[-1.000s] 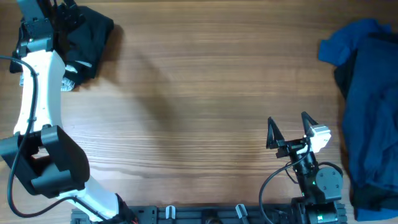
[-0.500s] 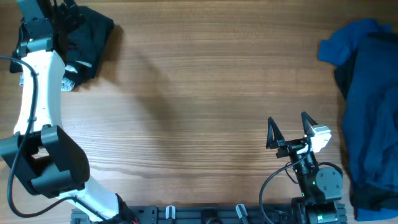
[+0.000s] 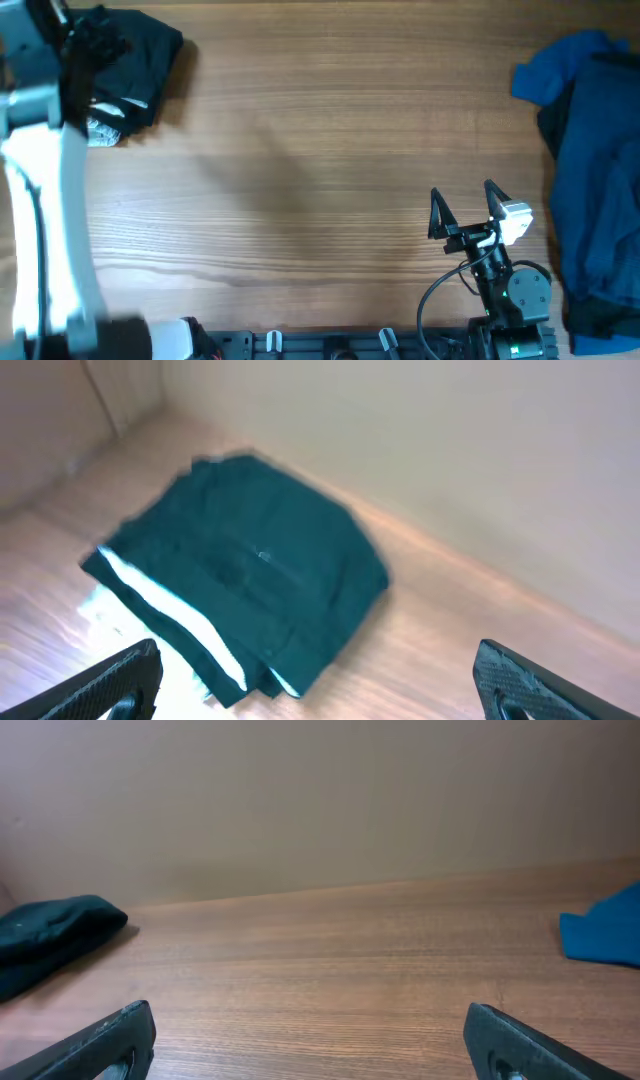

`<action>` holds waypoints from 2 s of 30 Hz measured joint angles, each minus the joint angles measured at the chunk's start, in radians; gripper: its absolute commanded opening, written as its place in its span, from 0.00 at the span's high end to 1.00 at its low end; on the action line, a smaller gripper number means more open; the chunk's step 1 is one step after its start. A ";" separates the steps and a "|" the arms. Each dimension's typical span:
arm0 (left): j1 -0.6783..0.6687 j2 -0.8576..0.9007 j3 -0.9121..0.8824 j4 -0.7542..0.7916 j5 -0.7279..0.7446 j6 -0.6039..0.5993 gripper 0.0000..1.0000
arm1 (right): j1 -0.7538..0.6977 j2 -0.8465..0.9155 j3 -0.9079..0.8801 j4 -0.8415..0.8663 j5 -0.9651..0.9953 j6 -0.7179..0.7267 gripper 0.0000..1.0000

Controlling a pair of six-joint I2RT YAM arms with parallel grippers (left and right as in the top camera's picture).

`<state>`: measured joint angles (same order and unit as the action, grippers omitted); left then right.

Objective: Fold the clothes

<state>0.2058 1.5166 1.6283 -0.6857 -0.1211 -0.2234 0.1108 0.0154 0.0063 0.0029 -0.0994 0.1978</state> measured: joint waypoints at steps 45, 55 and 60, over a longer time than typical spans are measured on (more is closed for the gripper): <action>-0.240 -1.500 -1.524 0.541 0.077 -0.020 0.00 | 0.000 0.000 0.000 -0.003 0.000 0.000 0.00; -0.240 -1.503 -1.542 0.428 0.086 -0.022 0.00 | 0.000 0.000 0.000 -0.003 0.000 0.000 0.00; -0.227 -1.503 -1.542 0.428 0.090 -0.022 0.00 | 0.000 0.000 0.000 -0.003 0.000 0.000 0.00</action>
<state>-0.0208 0.0135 0.0864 -0.2577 -0.0307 -0.2455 0.1108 0.0154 0.0063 0.0002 -0.0994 0.1978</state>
